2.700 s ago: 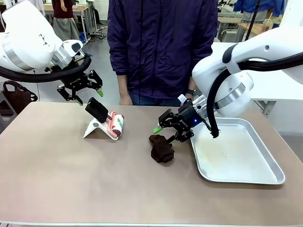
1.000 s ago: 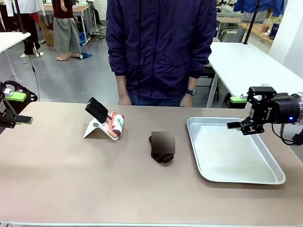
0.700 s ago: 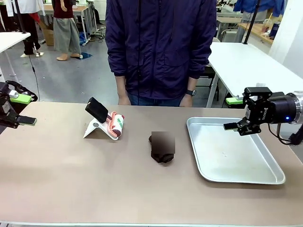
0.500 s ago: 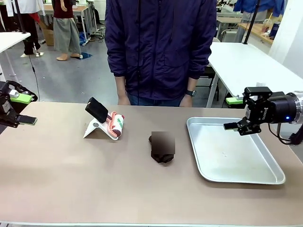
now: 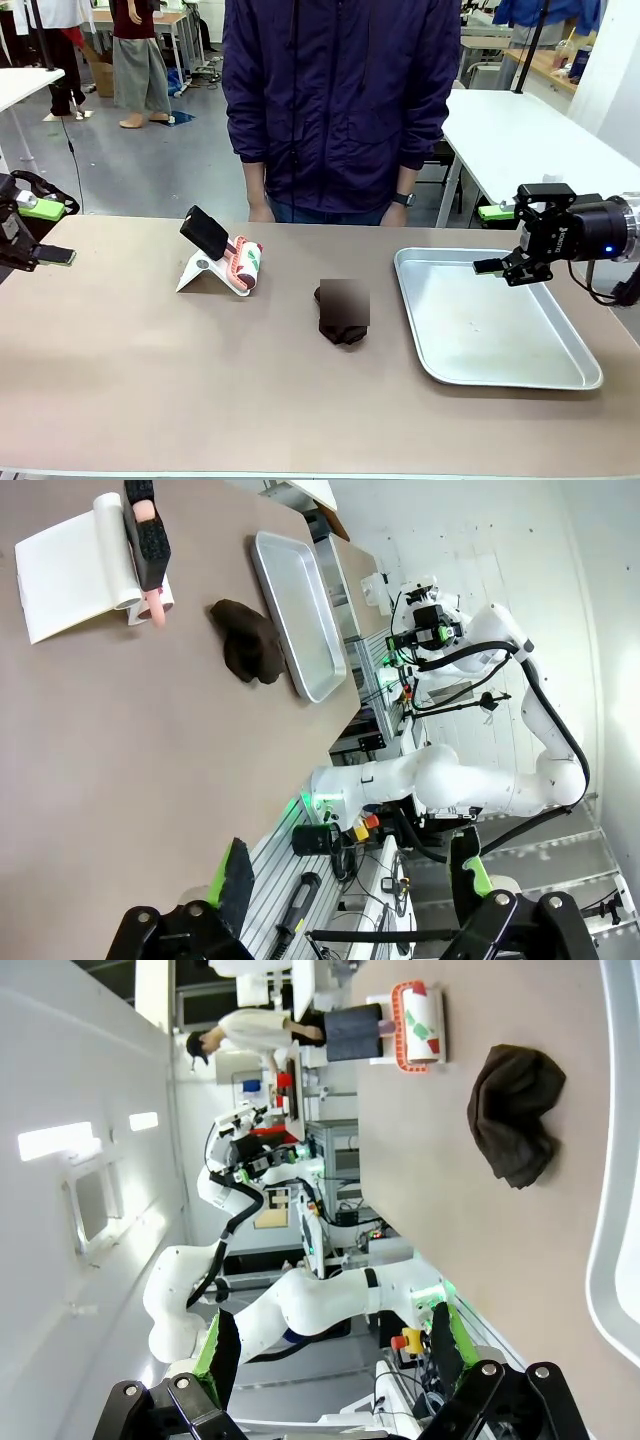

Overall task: Clean the surface of the table.
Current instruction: Return the Lint Roller and towel to their original positions.

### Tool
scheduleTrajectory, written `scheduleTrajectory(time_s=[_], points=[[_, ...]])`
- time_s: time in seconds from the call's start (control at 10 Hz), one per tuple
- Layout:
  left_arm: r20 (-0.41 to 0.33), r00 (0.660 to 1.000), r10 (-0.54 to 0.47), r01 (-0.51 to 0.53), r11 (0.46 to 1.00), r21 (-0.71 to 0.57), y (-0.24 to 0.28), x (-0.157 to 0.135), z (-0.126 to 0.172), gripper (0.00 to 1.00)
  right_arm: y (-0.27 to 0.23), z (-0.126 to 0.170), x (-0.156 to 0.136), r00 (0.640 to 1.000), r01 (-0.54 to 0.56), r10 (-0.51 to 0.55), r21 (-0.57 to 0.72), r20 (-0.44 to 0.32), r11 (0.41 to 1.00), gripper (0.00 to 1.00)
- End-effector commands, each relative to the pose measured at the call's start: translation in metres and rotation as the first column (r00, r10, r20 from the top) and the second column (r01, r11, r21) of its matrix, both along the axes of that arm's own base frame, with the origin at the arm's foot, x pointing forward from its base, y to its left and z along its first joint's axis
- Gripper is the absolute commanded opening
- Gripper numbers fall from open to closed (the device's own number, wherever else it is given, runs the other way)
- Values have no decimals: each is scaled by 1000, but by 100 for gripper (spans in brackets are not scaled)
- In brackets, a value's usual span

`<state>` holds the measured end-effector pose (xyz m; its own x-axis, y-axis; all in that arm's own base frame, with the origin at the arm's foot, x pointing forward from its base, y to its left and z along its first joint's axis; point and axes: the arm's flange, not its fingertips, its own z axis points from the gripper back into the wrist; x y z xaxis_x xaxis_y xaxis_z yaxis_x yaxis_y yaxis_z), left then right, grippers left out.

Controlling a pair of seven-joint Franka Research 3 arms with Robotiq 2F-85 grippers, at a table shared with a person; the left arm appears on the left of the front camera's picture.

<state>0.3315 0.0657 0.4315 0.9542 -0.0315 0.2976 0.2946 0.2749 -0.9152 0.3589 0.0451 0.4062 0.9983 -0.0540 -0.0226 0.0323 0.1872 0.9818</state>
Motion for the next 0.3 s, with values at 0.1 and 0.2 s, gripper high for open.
scheduleTrajectory(time_s=[0.1,0.2], points=[[23,1000,-16,16,1000,-2,0,-4,-3,100,0,4,-1,1000,-1,1,-1,-5,1000,100],[23,1000,-16,16,1000,-2,0,-4,-3,100,0,4,-1,1000,-1,1,-1,-5,1000,100]])
